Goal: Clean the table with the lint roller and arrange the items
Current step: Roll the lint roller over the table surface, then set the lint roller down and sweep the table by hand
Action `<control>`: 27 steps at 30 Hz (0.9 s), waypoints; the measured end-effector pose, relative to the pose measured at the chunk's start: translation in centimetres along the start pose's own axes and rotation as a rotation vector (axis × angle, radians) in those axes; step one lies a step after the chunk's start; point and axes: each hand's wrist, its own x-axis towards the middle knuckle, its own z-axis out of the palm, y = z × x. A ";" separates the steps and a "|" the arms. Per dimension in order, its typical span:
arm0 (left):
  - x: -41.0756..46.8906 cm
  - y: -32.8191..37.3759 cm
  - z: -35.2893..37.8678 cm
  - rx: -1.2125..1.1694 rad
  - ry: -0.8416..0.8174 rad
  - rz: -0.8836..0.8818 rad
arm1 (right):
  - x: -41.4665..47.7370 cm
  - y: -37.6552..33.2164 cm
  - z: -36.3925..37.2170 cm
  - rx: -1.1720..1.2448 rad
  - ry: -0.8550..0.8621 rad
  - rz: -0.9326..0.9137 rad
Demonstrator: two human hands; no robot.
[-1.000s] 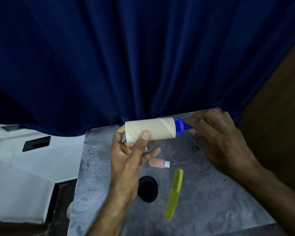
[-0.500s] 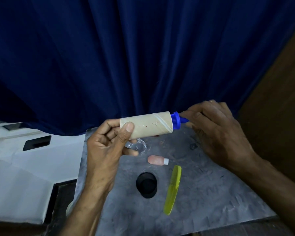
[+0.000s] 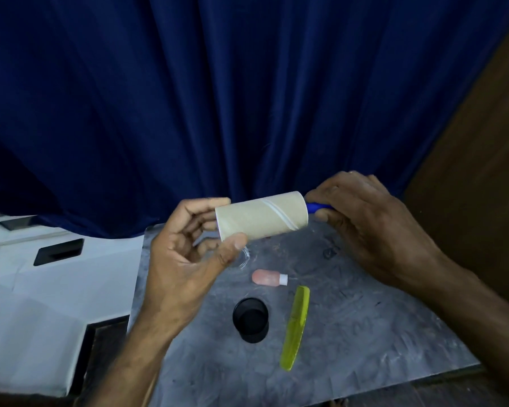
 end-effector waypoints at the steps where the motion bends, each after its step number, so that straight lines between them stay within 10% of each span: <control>1: -0.1 -0.2 -0.2 0.061 -0.039 0.062 | 0.0 0.1 -0.2 0.013 -0.028 0.006; 8: -1.3 -2.9 -0.1 0.837 -0.087 0.711 | -0.3 2.7 1.0 0.149 -0.065 0.096; 21: 0.9 -17.2 4.6 0.692 -0.296 -0.033 | -8.2 10.4 10.9 0.911 0.196 0.831; 27: 6.1 -26.5 10.6 0.891 -0.530 -0.281 | -12.8 14.3 19.4 0.451 0.005 0.982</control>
